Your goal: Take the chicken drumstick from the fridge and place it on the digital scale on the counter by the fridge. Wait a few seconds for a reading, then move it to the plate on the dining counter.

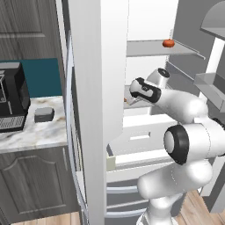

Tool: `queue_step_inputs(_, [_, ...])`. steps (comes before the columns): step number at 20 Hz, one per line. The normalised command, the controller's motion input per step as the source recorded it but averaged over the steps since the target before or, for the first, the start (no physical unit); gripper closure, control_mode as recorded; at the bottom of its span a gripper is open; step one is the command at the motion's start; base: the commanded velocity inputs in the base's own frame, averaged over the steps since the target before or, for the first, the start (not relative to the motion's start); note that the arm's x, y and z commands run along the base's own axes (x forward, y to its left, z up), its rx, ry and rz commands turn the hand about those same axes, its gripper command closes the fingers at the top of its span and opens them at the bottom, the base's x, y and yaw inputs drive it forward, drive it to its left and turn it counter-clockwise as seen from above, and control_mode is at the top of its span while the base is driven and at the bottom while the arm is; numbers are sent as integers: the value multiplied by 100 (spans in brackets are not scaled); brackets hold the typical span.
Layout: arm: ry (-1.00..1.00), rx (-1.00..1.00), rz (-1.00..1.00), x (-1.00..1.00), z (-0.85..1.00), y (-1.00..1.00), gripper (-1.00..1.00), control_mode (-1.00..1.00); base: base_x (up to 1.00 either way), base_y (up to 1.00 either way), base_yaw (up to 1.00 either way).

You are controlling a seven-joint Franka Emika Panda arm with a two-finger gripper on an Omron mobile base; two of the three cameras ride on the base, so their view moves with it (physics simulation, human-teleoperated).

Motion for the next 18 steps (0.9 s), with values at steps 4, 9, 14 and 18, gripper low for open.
queue_step_inputs(4, [0, 0, 5, 62, -21, 9, -100, -100, 0, 0, 0])
queue_step_inputs(9, [0, 0, 4, 60, -17, 1, -100, -100, 0, 0, 0])
queue_step_inputs(14, [0, 0, 3, 58, -22, 0, -100, -100, 0, 0, 0])
queue_step_inputs(18, [0, 0, 2, 56, -27, 0, -100, -100, 0, 0, 0])
